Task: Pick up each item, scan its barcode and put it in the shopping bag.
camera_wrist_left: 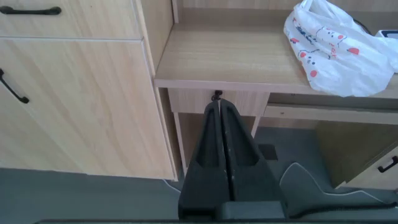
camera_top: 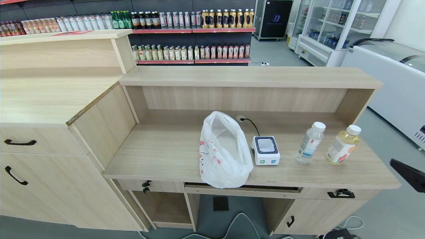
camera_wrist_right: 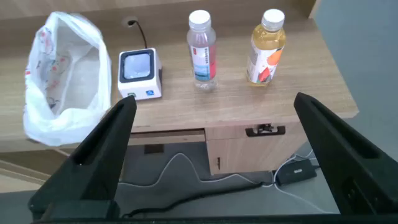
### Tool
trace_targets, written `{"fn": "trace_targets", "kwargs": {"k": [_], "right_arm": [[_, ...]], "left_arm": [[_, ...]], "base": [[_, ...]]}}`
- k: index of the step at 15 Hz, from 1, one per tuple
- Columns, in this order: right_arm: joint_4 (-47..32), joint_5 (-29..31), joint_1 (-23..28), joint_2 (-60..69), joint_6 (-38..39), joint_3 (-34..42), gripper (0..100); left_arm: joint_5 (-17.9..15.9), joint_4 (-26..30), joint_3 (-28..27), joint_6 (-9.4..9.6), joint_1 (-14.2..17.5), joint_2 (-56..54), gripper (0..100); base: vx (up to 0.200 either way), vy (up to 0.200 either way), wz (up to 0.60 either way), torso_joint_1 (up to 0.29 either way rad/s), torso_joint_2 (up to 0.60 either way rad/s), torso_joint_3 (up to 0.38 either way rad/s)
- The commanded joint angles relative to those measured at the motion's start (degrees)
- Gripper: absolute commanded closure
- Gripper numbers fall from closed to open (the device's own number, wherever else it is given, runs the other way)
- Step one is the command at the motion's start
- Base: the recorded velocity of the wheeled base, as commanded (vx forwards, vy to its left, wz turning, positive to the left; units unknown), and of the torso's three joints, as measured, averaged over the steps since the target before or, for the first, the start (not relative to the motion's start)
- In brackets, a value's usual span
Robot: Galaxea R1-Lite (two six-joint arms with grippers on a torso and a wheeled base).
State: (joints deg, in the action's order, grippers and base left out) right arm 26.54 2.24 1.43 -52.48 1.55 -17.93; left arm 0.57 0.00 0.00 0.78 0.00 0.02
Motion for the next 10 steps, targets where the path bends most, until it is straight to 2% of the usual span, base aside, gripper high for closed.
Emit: {"fn": "trace_targets", "kwargs": {"k": [1,4,5,6,8,10], "right_arm": [[12.2,0.0,3.0,-19.4,-1.5,0.5,0],[28.9,-0.1,7.5,-34.1,-7.6,0.5,0],[29.2,-0.1,7.5,-34.4,-7.8,0.5,0],[37.0,-0.4,8.3,-41.8,-9.1,-0.3,0],[40.7,-2.9,9.4,-47.4,-12.1,-0.8,0],[41.2,-3.2,10.6,-51.1,-13.7,-2.7,0]], "left_arm": [[0.0,0.0,0.0,0.01,0.0,0.0,100],[0.0,0.0,0.0,0.01,0.0,0.0,100],[0.0,0.0,0.0,0.01,0.0,0.0,100],[0.0,0.0,0.0,0.01,0.0,0.0,100],[0.0,0.0,0.0,0.01,0.0,0.0,100],[0.0,0.0,0.0,0.01,0.0,0.0,100]], "base": [[0.0,0.0,0.0,0.0,0.0,0.0],[0.0,0.0,0.0,0.0,0.0,0.0],[0.0,0.0,0.0,0.0,0.0,0.0],[0.0,0.0,0.0,0.0,0.0,0.0],[0.0,0.0,0.0,0.0,0.0,0.0],[0.0,0.0,0.0,0.0,0.0,0.0]]}}
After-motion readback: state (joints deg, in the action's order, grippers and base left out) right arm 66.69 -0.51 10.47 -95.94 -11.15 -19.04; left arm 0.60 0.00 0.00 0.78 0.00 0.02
